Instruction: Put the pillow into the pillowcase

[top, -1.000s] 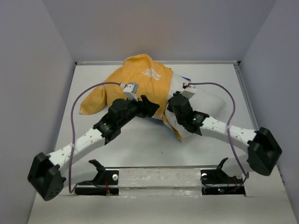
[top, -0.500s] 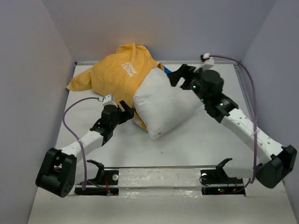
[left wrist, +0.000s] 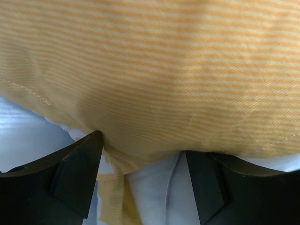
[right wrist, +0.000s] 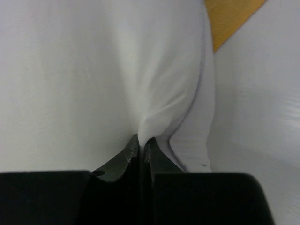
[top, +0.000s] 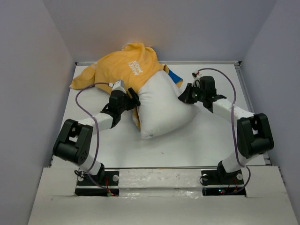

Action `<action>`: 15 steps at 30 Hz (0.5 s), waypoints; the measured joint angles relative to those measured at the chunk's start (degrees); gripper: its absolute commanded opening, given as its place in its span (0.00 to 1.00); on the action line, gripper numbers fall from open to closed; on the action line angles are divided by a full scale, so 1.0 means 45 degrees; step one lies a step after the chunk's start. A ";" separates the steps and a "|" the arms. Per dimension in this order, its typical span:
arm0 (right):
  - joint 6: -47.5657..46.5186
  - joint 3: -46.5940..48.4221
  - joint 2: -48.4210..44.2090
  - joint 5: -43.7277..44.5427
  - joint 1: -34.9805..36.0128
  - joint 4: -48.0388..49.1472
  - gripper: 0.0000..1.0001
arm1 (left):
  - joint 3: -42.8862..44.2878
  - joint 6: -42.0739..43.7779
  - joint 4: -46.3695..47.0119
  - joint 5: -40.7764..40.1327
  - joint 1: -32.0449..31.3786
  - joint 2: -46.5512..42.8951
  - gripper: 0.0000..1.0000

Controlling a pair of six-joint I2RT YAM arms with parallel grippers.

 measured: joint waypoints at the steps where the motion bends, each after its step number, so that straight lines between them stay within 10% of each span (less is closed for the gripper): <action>1: 0.0107 -0.0457 -0.0403 -0.0068 0.0204 0.0413 0.00 | 0.0165 0.0102 -0.0010 0.0102 0.0010 0.0155 0.79; 7: 0.0918 -0.3381 -0.4498 0.1030 0.3279 0.1263 0.01 | 0.0384 0.0661 -0.0316 0.0233 0.0364 0.0301 0.82; 11: 0.1622 -0.3759 -0.5620 0.1273 0.4507 0.0583 0.43 | 0.0034 0.0733 -0.0189 -0.0034 0.0403 -0.0223 0.88; 15: 0.1598 -0.3235 -0.5479 0.1224 0.4707 -0.0719 0.54 | -0.1020 0.0724 -0.0228 -0.0646 0.0389 -0.1875 0.90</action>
